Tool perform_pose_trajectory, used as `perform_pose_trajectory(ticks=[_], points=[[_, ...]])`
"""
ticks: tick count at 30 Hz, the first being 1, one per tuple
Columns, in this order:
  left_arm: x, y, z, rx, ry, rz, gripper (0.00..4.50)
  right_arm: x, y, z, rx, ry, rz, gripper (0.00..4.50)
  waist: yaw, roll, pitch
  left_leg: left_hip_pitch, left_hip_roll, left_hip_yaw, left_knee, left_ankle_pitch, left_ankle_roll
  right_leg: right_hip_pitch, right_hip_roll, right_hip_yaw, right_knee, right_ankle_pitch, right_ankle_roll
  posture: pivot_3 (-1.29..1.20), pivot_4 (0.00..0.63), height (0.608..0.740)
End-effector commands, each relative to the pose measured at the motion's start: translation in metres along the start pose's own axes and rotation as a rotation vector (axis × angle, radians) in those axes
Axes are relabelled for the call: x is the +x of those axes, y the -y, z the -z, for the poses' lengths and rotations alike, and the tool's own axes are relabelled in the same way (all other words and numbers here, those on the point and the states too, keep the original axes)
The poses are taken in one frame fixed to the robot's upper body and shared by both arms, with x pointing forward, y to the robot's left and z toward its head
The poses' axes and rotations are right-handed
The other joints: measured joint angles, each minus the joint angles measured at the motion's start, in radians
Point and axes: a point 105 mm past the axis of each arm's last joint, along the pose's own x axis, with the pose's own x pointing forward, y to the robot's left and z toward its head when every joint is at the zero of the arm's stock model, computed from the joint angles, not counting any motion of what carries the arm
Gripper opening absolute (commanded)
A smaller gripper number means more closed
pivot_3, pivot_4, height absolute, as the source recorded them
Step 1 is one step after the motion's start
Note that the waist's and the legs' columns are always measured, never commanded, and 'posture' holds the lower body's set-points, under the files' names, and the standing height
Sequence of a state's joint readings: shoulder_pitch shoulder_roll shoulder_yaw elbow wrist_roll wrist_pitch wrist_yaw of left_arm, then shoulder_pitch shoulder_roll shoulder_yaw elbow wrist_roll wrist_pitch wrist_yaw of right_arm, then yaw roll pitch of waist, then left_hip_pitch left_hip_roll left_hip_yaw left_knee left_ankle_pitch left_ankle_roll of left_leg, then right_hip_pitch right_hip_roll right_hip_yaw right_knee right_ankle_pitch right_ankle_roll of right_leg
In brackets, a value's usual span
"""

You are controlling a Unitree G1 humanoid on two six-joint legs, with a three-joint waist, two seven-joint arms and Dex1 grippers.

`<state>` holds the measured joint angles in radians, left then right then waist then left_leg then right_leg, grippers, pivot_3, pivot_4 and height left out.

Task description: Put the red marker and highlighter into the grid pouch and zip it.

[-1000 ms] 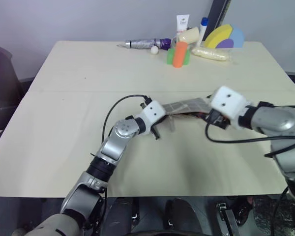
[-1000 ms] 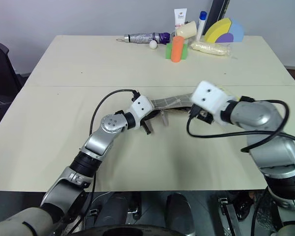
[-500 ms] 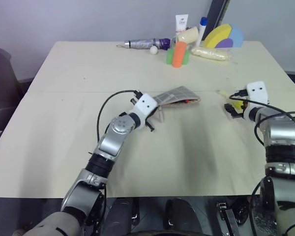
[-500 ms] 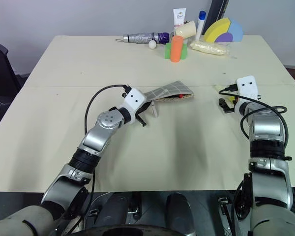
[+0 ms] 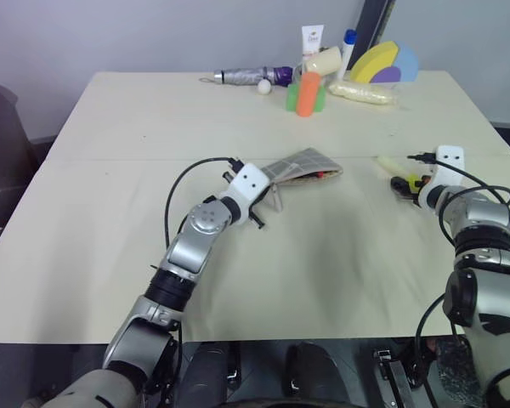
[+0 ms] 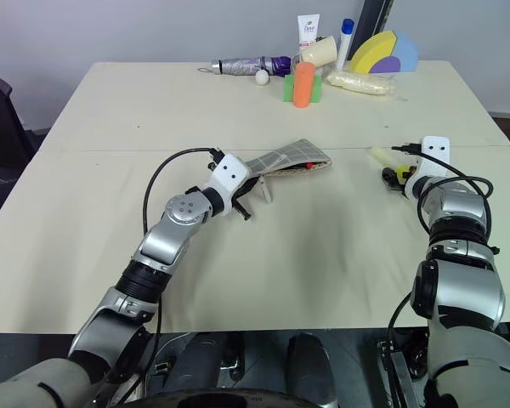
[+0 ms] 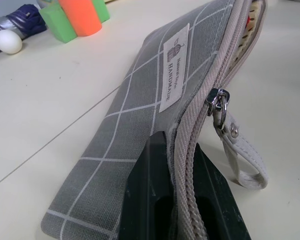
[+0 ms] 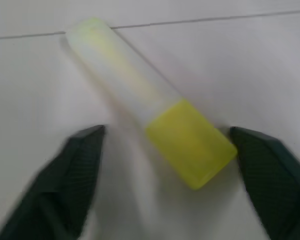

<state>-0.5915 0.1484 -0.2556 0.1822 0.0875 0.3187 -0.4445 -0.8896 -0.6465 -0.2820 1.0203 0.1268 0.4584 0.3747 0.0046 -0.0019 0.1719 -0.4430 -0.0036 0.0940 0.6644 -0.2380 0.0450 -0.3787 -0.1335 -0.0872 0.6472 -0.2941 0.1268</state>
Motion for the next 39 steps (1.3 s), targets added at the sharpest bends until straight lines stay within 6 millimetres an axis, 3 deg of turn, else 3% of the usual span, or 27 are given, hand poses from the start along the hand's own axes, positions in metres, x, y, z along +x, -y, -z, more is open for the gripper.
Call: perform_pose_trajectory(ticks=[1,3,4,8,12,17,19,39], points=[[-0.002,-0.002,-0.01,0.012,0.036,-0.013,0.0,-0.005,-0.005,-0.01,0.0,0.031,-0.054,2.02,-0.001,0.0,0.0,0.0,0.0,0.0,0.0,0.0,0.0,0.0,0.0,0.0,0.0,0.0,0.0,0.0,0.15,0.74],[-0.002,-0.002,-0.01,0.011,0.035,-0.012,0.0,-0.008,-0.01,-0.01,-0.037,0.038,-0.083,0.97,0.0,0.0,0.0,0.0,0.0,0.0,0.0,0.0,0.0,0.0,0.0,0.0,0.0,0.0,0.0,0.0,0.15,0.74],[-0.002,-0.002,-0.01,0.011,0.035,-0.012,0.0,-0.01,-0.013,-0.01,-0.058,0.041,-0.099,0.86,0.0,0.0,0.0,0.0,0.0,0.0,0.0,0.0,0.0,0.0,0.0,0.0,0.0,0.0,0.0,0.0,0.15,0.74],[-0.001,-0.003,-0.009,0.012,0.033,-0.011,0.0,-0.034,-0.033,-0.014,-0.233,0.064,-0.176,0.87,0.002,0.0,0.0,0.0,0.0,0.0,0.0,0.0,0.0,-0.001,0.0,0.0,0.0,0.0,0.0,0.0,0.15,0.74],[-0.001,-0.01,-0.009,0.013,0.025,-0.024,0.0,-0.086,-0.062,-0.027,-0.57,0.124,-0.302,0.87,0.008,0.003,0.0,-0.002,0.0,-0.001,0.0,0.0,0.0,-0.003,-0.001,0.0,0.0,0.0,0.0,0.0,0.15,0.74],[0.0,-0.01,-0.01,0.016,0.031,-0.016,0.0,-0.139,-0.097,-0.024,-0.718,0.15,-0.54,0.87,0.008,0.002,0.001,-0.002,0.0,-0.002,0.0,-0.001,0.001,-0.002,-0.001,0.0,-0.001,0.0,0.0,0.0,0.15,0.74],[0.001,-0.008,-0.012,0.015,0.04,-0.004,0.0,-0.151,-0.107,-0.017,-0.743,0.133,-0.606,0.87,0.009,0.002,0.001,-0.001,0.001,-0.003,0.0,-0.003,0.004,-0.001,-0.001,0.0,-0.001,0.0,0.0,0.0,0.15,0.74],[-0.002,0.007,-0.022,0.017,0.095,0.062,0.0,-0.126,-0.107,-0.011,-0.681,0.097,-0.561,0.87,0.009,0.001,0.001,-0.002,0.0,-0.004,0.0,-0.001,0.001,-0.001,-0.003,0.0,-0.001,0.0,0.0,0.0,0.15,0.74]])
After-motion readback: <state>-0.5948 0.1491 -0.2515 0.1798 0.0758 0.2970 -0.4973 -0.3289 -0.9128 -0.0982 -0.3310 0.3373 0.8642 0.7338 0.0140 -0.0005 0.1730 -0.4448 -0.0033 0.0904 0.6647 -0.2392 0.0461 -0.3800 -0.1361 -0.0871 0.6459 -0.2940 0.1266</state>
